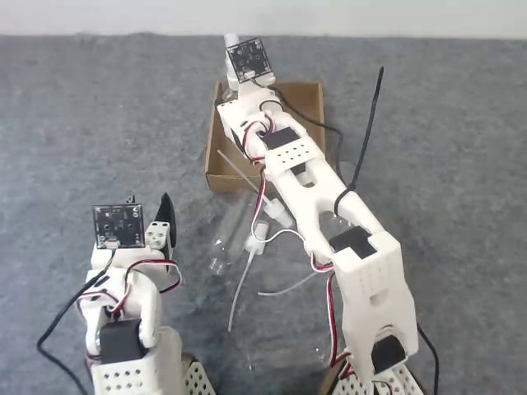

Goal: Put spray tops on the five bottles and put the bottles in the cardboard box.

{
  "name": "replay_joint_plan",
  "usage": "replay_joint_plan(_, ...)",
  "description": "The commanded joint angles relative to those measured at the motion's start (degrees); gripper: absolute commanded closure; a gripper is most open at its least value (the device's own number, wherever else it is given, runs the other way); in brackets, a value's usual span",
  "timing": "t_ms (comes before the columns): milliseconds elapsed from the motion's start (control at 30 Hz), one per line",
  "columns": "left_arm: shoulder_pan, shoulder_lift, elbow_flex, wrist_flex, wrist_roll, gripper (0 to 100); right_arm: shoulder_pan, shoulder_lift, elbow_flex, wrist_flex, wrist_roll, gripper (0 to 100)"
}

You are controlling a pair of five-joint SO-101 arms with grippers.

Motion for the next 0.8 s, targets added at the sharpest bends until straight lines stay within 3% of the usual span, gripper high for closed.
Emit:
replay_joint_plan(0, -0.18, -0.88, -2.33, -2.29, 0.53, 83, 1.36, -0.22, -1.32, -0.84, -0.62, 91.3)
replay_joint_plan(133, -0.18, -0.88, -2.33, -2.29, 0.53, 83, 1.10, -0.22, -1.23, -0.22, 2.55, 89.7)
replay_joint_plan(433, -0.18, -0.88, -2.33, -2.29, 0.44, 83, -0.57, -0.22, -1.23, 2.77, 4.04, 75.9)
replay_joint_plan(767, -0.18, -0.88, -2.33, -2.29, 0.44, 83, -0.75, -0.40, -1.23, 3.03, 3.96, 73.5)
